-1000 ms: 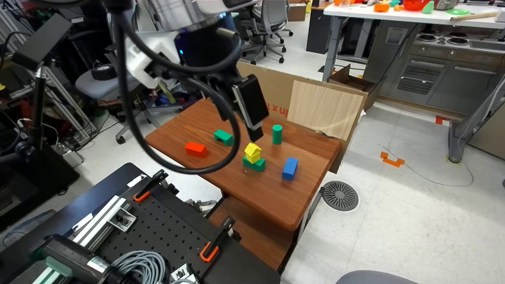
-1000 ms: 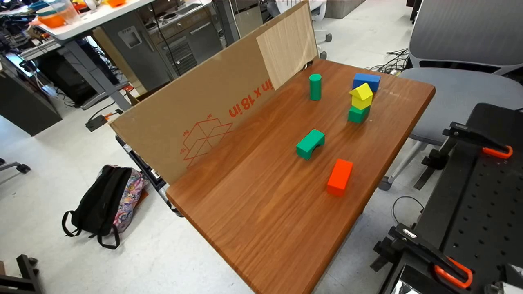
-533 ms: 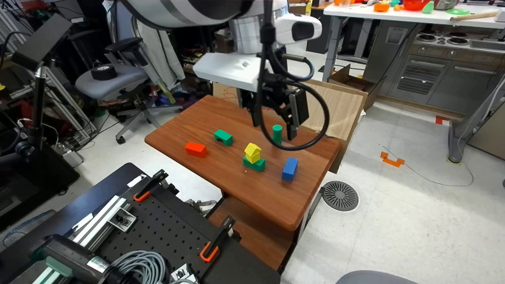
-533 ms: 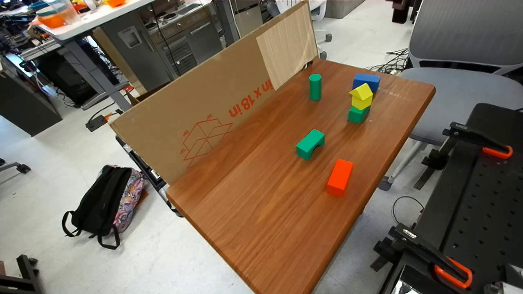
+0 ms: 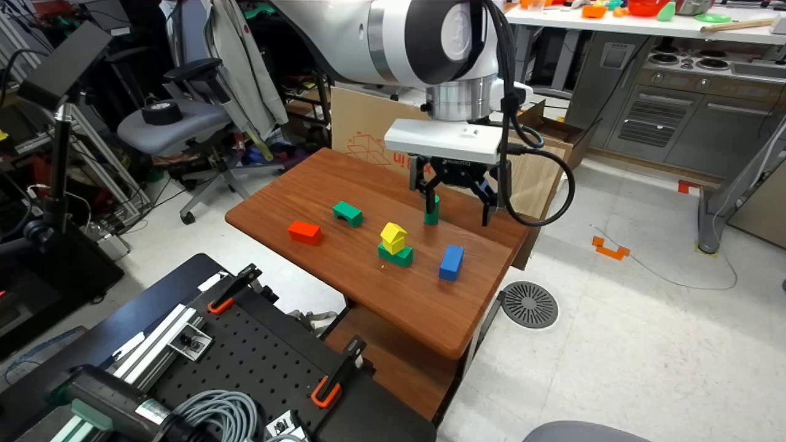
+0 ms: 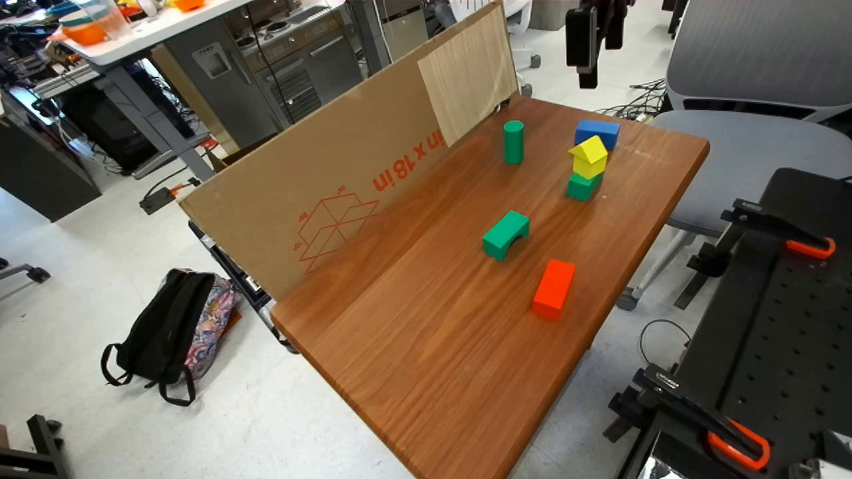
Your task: Pick up the blue block and place it on top of the orange block
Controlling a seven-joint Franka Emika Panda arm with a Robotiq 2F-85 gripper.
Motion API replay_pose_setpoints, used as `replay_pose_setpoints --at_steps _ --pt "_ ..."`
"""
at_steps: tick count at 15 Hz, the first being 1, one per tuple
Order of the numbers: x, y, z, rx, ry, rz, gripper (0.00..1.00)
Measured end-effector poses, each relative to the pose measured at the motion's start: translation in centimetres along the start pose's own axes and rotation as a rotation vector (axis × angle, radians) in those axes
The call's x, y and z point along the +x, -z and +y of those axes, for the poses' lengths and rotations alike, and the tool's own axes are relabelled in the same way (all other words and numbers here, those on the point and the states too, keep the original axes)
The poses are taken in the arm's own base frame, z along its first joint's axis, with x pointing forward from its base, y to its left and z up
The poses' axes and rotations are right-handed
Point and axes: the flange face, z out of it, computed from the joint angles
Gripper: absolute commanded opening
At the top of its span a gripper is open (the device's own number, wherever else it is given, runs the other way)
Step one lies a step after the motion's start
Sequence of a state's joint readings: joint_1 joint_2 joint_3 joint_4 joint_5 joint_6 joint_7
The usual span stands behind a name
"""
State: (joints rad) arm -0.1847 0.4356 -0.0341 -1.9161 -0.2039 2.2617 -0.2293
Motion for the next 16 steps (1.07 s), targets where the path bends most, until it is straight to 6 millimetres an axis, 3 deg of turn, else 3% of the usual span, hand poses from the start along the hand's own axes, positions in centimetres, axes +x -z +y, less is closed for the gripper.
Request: replay_pose_setpoints --at_steps 6,16 --pt "3.0 -3.7 0.5 0.066 0.055 -0.102 1.00" --pt "4.9 -7.6 0.2 0.122 0.075 -0.211 1.00"
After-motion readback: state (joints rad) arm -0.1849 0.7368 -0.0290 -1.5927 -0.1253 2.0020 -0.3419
